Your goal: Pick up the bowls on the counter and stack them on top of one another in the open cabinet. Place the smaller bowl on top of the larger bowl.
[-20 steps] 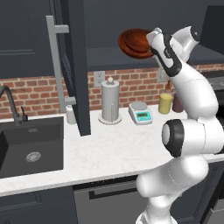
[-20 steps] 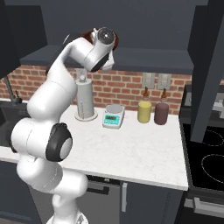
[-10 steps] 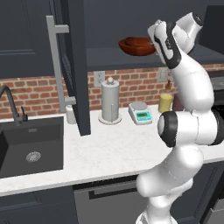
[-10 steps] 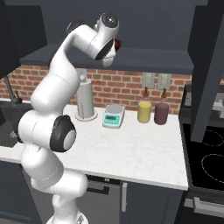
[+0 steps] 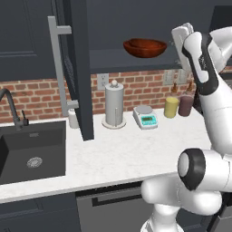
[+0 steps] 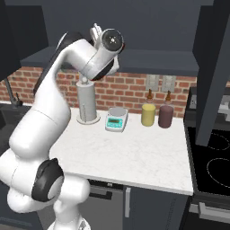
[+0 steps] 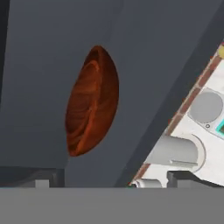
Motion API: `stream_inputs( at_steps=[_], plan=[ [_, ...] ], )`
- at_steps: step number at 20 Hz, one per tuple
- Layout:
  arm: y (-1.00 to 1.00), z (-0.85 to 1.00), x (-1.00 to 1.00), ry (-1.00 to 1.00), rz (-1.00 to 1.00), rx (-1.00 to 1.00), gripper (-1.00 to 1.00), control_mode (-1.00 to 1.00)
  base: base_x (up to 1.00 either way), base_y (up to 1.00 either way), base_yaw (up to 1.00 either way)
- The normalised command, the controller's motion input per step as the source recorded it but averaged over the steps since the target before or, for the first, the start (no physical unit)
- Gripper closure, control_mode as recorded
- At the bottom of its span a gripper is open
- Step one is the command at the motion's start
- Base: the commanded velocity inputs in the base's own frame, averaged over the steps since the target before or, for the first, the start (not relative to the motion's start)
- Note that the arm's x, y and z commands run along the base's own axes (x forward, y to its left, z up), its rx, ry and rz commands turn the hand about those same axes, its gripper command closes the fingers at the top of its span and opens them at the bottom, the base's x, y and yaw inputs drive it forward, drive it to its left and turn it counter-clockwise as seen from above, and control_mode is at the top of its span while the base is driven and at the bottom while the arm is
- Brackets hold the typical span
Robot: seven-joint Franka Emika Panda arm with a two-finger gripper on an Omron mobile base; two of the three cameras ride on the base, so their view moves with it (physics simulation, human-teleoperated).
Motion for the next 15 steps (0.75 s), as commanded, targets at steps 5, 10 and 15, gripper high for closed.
stream_inputs(
  at_steps=[5, 10, 15],
  plan=[
    [0.15, -1.00, -1.00, -0.20, -0.03, -0.03, -1.00, -1.00, 0.00, 0.00, 0.00],
    [0.72, -1.00, -1.00, -0.01, 0.00, -0.28, -1.00, -1.00, 0.00, 0.00, 0.00],
    [0.73, -0.99, -0.92, 0.06, 0.11, -0.12, -1.00, -1.00, 0.00, 0.00, 0.00]
  ],
)
